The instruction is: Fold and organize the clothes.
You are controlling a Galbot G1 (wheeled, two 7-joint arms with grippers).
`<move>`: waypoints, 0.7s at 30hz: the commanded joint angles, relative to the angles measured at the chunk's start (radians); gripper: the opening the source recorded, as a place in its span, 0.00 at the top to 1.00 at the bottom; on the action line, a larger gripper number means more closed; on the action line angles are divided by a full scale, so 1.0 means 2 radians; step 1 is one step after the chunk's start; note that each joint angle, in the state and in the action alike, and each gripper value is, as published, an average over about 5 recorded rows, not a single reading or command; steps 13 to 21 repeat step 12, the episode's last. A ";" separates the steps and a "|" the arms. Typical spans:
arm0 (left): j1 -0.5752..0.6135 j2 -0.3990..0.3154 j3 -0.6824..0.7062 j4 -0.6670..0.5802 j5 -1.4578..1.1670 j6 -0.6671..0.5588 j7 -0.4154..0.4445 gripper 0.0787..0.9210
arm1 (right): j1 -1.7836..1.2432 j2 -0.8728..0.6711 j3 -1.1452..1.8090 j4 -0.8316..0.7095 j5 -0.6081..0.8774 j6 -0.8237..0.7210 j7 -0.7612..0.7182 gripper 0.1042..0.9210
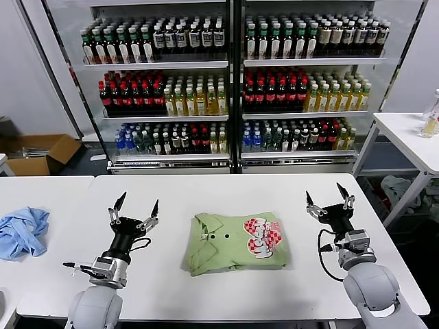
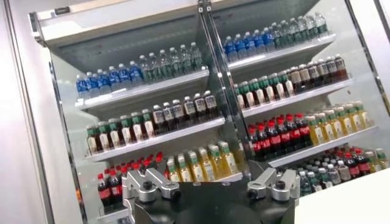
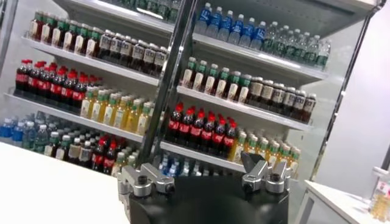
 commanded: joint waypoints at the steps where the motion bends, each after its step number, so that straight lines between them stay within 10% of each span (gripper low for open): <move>1: -0.014 -0.008 0.013 0.015 0.034 -0.006 -0.019 0.12 | 0.001 0.004 -0.011 -0.041 -0.063 0.035 0.006 0.12; 21: -0.023 0.000 0.012 0.023 0.037 -0.008 -0.027 0.12 | -0.003 0.010 -0.007 -0.035 -0.071 0.042 0.008 0.12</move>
